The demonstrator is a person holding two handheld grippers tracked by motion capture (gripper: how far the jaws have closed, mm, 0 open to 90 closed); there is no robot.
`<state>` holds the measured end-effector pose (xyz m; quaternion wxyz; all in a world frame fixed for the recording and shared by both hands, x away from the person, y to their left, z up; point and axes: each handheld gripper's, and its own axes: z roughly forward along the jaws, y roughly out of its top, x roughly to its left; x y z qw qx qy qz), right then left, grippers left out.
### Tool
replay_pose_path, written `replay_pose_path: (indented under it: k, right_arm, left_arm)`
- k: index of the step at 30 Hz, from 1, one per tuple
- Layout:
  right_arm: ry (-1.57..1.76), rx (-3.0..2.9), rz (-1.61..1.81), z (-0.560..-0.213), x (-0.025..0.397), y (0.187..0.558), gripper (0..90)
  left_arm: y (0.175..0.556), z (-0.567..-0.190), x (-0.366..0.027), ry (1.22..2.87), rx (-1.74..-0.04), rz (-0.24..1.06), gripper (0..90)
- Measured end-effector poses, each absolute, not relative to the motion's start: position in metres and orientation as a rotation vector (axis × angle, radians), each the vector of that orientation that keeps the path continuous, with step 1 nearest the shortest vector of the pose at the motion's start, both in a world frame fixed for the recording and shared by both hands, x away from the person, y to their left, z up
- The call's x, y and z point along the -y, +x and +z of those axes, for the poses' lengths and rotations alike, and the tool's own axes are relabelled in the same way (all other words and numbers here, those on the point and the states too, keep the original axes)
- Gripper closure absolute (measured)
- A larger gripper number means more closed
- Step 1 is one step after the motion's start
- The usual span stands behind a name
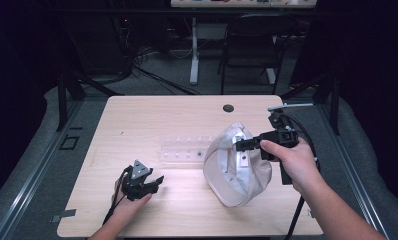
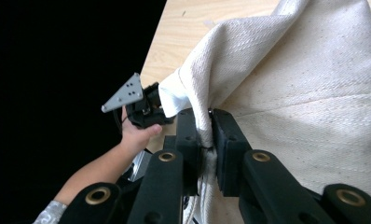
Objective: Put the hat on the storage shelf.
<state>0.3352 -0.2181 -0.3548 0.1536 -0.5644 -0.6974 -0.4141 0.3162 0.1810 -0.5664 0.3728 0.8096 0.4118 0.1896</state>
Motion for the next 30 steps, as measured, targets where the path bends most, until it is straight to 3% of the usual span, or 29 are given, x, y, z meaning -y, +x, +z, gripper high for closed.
replay_pose_path:
  k: [30]
  right_arm:
    - [-1.655, 1.932, -1.376, -0.322, 0.218, 0.365, 82.2]
  left_arm:
    - [0.307, -0.553, -0.162, 2.047, -0.967, 0.491, 46.1]
